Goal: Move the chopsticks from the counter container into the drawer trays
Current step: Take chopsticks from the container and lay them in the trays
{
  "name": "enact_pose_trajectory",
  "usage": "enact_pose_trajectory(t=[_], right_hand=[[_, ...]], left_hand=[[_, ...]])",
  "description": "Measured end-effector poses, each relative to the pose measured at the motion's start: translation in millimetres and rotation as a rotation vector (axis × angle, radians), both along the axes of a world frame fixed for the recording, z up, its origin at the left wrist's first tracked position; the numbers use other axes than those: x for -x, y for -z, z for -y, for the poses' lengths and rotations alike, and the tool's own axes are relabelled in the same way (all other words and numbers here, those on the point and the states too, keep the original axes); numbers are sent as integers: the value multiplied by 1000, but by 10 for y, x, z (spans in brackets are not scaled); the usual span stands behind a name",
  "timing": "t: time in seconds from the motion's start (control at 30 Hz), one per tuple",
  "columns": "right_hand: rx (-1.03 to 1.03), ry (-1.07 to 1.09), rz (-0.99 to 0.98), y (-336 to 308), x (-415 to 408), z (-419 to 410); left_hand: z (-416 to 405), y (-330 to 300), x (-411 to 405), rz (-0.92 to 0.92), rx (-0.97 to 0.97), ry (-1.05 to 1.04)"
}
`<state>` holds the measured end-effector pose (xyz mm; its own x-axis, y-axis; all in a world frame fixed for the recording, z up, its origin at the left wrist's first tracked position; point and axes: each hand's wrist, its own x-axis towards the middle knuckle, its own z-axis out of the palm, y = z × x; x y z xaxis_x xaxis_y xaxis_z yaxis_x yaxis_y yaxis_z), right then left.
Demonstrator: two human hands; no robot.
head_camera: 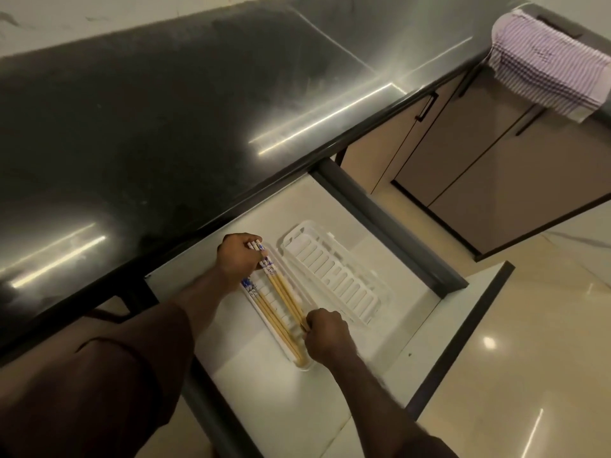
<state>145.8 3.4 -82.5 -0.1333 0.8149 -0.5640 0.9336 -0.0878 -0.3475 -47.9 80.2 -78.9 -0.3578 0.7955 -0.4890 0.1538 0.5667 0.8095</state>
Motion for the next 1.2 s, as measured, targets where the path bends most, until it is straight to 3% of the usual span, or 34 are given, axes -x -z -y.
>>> enact_pose_trajectory(t=[0.23,0.37,0.6,1.0,1.2], right_hand=[[-27,-68,-20,133,53,30],[-47,-84,25,163,83,48],[-38,-21,38,190,175,41],[-25,-28,45,216,180,16],[-72,-82,54,169,149,41]], left_hand=[[-35,87,-78,-544,-26,407],[-34,158,-89,-750,-12,673],[-4,177,-127,-901,1,884],[57,362,-159,-983,183,1044],[63,367,-168,-1046,150,1070]])
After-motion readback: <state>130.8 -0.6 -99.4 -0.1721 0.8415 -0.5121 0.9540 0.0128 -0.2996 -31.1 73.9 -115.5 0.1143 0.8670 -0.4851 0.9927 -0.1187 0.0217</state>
